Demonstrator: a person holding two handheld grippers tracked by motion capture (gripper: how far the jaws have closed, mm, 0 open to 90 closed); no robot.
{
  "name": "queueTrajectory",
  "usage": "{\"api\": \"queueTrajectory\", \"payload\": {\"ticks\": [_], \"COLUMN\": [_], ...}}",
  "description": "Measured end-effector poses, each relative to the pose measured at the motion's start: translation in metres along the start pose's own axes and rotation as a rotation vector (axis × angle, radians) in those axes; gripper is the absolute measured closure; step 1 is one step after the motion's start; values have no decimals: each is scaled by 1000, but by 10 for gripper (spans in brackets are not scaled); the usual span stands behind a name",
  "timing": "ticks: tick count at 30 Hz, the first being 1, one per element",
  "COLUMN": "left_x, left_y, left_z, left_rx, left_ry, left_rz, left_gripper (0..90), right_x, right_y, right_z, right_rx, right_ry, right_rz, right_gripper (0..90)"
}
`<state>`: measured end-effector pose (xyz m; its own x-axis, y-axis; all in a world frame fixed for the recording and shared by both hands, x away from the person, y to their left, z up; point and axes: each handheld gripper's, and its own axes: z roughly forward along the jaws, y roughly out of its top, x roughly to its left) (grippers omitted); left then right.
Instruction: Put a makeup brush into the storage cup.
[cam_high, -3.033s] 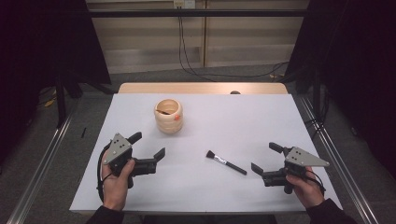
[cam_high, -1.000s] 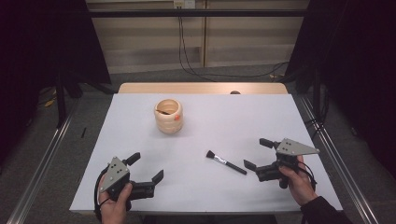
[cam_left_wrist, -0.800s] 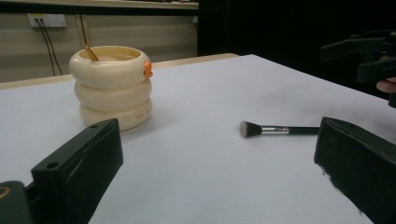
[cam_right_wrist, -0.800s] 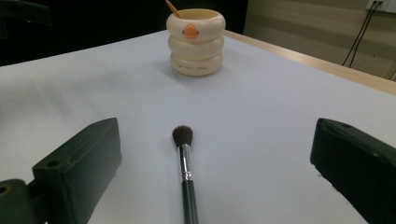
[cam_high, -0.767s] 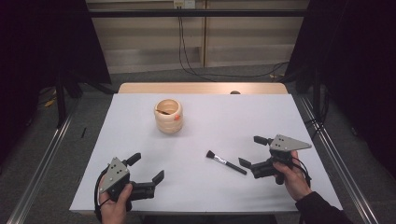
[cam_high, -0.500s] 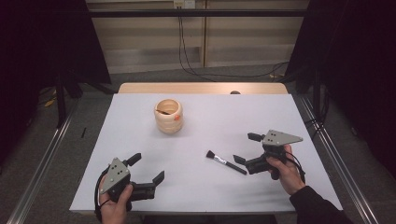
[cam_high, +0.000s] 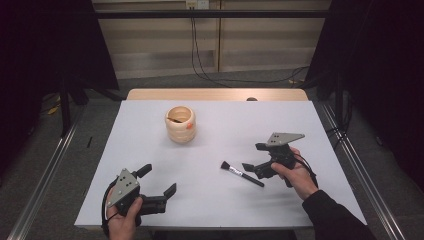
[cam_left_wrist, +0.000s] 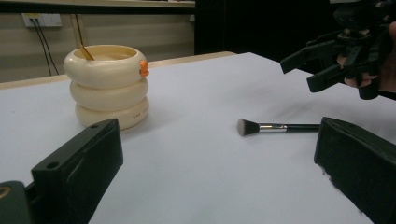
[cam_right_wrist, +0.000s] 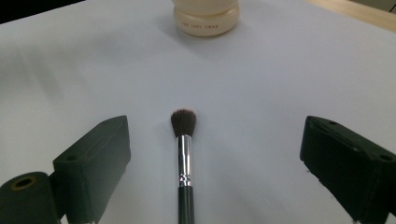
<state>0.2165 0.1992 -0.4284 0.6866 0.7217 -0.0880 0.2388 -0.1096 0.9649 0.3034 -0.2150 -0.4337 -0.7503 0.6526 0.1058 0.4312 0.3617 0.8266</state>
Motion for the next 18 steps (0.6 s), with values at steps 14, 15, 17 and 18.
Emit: {"api": "queueTrajectory", "payload": {"ticks": [14,15,17,18], "left_x": [2,2,2,2], "left_y": [-1,-1,-2,-2], "left_z": [1,1,2,2], "left_rx": [14,15,17,18], "left_ry": [12,11,8,7], "left_rz": [14,15,16,14], "left_gripper": [12,11,12,12], "right_x": [-7,-6,-7,-8], "right_y": [5,6,8,8], "right_z": [25,26,28,28], "right_rx": [186,191,213,217], "right_ry": [84,78,91,97], "right_rz": [-36,-34,-37,-32], "right_gripper": [252,276,349,372]}}
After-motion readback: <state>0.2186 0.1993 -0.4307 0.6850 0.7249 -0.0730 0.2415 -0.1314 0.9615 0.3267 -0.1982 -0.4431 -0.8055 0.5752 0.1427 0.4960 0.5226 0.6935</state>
